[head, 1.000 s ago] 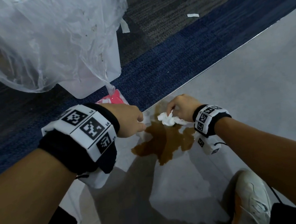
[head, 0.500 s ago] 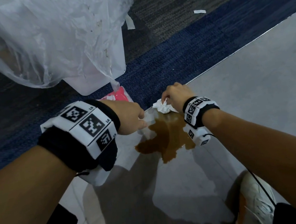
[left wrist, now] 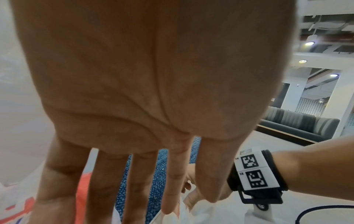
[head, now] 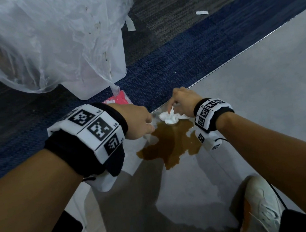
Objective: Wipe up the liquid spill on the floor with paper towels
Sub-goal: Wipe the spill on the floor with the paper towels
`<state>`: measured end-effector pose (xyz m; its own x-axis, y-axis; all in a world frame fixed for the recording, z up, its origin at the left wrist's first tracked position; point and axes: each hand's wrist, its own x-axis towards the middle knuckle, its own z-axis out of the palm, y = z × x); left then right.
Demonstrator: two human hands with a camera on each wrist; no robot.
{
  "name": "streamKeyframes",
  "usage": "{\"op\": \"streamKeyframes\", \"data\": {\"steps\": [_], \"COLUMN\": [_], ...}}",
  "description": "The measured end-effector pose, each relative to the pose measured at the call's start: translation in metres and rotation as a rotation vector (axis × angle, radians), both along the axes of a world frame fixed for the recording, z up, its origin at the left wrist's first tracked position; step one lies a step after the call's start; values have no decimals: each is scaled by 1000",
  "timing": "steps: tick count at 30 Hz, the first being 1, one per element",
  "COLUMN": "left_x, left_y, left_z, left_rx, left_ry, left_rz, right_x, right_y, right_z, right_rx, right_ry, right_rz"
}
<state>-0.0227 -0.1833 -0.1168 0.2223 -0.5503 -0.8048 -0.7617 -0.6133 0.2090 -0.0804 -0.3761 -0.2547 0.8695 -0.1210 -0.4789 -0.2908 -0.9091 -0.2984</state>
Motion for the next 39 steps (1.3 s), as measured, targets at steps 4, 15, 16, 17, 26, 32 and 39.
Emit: {"op": "streamKeyframes", "data": {"steps": [4, 15, 16, 17, 26, 32, 39], "left_x": [0, 4, 4, 4, 4, 4, 0], "left_y": [2, 8, 7, 6, 4, 3, -1], "left_z": [0, -2, -2, -2, -3, -2, 2], "left_rx": [-8, 17, 14, 10, 19, 11, -22], "left_ry": [-5, -28, -27, -24, -9, 4, 13], "left_rz": [-13, 1, 1, 0, -10, 0, -11], "right_x": [15, 26, 25, 25, 24, 16, -16], "right_y": [0, 13, 13, 13, 16, 15, 3], "right_z": [2, -15, -16, -16, -19, -16, -5], "right_rx": [-50, -170, -171, -170, -157, -145, -27], "right_ry": [-56, -11, -15, -23, -31, 25, 132], "right_rz": [-27, 3, 2, -1, -25, 12, -20]}}
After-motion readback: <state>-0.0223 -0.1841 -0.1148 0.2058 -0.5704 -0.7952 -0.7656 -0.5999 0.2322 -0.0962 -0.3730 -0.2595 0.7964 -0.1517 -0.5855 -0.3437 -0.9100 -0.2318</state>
